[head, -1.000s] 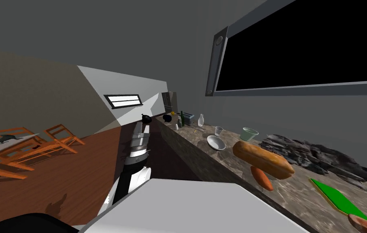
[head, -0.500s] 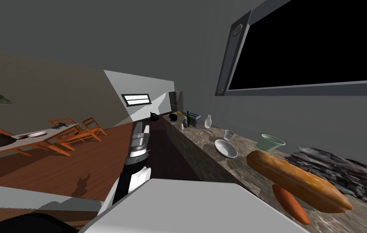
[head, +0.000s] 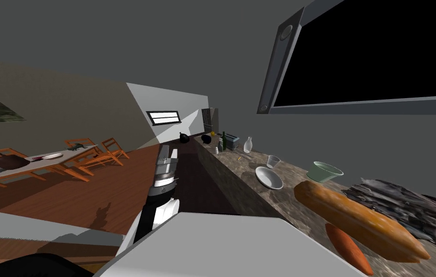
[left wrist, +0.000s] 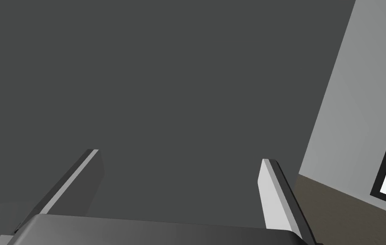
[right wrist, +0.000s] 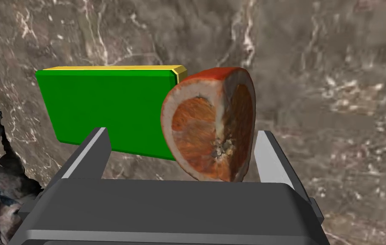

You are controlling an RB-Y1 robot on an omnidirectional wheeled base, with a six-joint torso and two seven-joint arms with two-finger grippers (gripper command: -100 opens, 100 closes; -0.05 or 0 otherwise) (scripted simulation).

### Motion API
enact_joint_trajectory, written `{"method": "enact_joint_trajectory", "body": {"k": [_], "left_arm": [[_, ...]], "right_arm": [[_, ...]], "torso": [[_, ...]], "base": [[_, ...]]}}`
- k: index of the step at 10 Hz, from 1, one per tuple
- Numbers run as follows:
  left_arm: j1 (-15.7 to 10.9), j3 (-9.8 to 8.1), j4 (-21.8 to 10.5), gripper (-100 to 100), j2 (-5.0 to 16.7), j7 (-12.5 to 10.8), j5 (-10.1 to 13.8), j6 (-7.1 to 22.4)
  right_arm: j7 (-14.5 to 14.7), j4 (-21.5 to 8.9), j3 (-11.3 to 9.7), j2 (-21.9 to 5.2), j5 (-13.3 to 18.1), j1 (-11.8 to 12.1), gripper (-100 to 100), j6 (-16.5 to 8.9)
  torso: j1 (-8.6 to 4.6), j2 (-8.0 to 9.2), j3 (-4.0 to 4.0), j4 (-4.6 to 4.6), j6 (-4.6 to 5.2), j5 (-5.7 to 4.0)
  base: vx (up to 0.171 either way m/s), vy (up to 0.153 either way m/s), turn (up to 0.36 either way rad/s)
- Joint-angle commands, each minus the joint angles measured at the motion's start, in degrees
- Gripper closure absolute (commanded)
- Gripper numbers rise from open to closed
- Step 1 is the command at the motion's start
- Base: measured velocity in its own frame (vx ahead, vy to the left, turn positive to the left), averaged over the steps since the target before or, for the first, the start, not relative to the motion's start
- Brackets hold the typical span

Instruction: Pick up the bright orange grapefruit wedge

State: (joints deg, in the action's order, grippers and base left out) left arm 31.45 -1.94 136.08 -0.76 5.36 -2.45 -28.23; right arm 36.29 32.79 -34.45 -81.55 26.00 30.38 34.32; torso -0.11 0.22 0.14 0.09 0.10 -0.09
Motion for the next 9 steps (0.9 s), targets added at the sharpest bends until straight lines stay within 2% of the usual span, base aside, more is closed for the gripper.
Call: {"method": "enact_joint_trajectory", "body": {"k": [1,5,6,7,8,9], "left_arm": [[0.0,0.0,0.0,0,0.0,0.0,0.0,0.0],[0.0,0.0,0.0,0,0.0,0.0,0.0,0.0],[0.0,0.0,0.0,0,0.0,0.0,0.0,0.0],[0.0,0.0,0.0,0,0.0,0.0,0.0,0.0],[0.01,0.0,0.0,0,0.0,0.0,0.0,0.0],[0.0,0.0,0.0,0,0.0,0.0,0.0,0.0]], "right_arm": [[0.0,0.0,0.0,0.0,0.0,0.0,100,0.0],[0.06,0.05,-0.07,0.07,0.05,0.04,100,0.1],[0.05,0.05,-0.07,0.07,0.04,0.04,0,0.1],[-0.24,0.42,0.19,-1.82,-0.47,0.25,100,1.05],[-0.01,1.71,0.58,-1.49,-0.85,1.5,100,-0.03],[-0.03,1.91,0.66,-1.7,-0.97,1.71,0,-0.08]], "torso": [[0.0,0.0,0.0,0.0,0.0,0.0],[-0.02,-0.07,-0.03,0.01,-0.03,0.06],[-0.01,-0.07,-0.03,0.0,-0.04,0.06],[-0.01,-0.07,-0.03,0.0,-0.04,0.06],[0.15,-0.07,-0.03,0.0,0.05,0.15],[0.13,-0.06,-0.02,0.01,0.0,0.11]], "base": [[-0.003,0.004,-0.018],[0.0,0.0,0.0],[0.0,0.0,0.0],[0.007,0.035,-0.117],[0.003,0.022,-0.041],[0.0,0.0,0.0]]}}
